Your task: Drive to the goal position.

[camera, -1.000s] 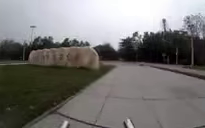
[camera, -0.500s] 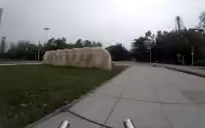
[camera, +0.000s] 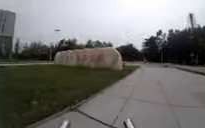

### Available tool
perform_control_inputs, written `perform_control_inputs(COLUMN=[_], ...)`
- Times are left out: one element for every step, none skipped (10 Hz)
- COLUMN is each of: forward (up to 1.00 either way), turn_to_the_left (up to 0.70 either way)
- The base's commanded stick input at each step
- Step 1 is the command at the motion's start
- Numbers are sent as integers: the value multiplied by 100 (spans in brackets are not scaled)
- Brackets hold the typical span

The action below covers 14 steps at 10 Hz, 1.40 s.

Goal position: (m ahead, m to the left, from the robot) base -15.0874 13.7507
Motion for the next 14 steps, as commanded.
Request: perform_control_inputs(forward=[0, 0, 0, 0, 0, 0, 0, 0, 0, 0, 0, 0, 0, 0], turn_to_the_left=[70, 70, 70, 70, 70, 70, 70, 70, 70, 70, 70, 70, 70, 70])
